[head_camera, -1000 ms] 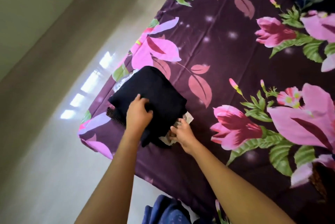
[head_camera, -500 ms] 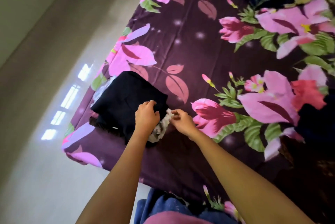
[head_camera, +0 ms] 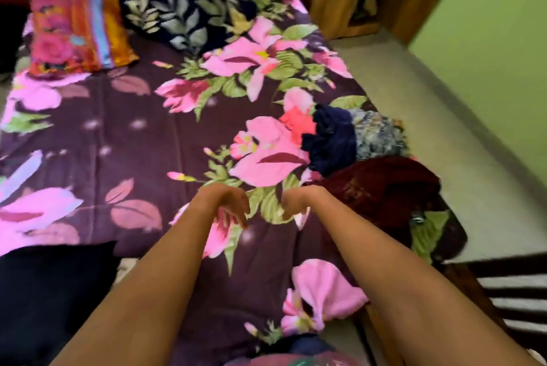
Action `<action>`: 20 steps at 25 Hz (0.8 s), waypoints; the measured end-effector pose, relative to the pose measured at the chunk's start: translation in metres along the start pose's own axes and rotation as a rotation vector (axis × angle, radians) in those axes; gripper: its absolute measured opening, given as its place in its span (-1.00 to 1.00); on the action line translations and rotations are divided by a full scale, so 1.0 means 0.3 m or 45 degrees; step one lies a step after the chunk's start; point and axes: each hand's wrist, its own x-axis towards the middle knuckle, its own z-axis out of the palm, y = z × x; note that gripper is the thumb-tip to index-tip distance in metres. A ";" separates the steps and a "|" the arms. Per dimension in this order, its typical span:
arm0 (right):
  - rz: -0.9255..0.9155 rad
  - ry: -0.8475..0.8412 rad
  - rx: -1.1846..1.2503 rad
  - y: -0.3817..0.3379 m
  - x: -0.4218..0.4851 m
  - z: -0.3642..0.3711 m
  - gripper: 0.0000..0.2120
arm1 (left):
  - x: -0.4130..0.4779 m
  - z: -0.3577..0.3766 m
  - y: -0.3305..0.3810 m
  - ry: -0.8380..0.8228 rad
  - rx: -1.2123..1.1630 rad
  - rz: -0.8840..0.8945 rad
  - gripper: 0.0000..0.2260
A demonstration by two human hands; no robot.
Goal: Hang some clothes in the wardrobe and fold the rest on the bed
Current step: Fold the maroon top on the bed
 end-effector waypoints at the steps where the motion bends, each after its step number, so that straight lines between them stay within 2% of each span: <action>1: 0.051 -0.052 0.054 0.084 -0.025 0.003 -0.78 | 0.033 -0.009 0.089 0.011 0.061 0.027 -0.51; 3: 0.099 -0.095 0.164 0.252 -0.062 0.017 -0.65 | 0.112 -0.022 0.250 0.150 0.212 0.131 -0.49; 6: 0.123 -0.062 0.284 0.472 -0.089 0.040 -0.62 | 0.227 -0.019 0.447 0.266 0.351 0.251 -0.47; 13: 0.195 0.006 0.414 0.889 -0.037 0.103 -0.56 | 0.489 0.019 0.729 0.153 0.383 0.302 -0.51; 20: 0.300 0.069 0.597 1.135 0.110 0.226 -0.55 | 0.708 0.048 0.871 0.181 0.325 0.269 -0.62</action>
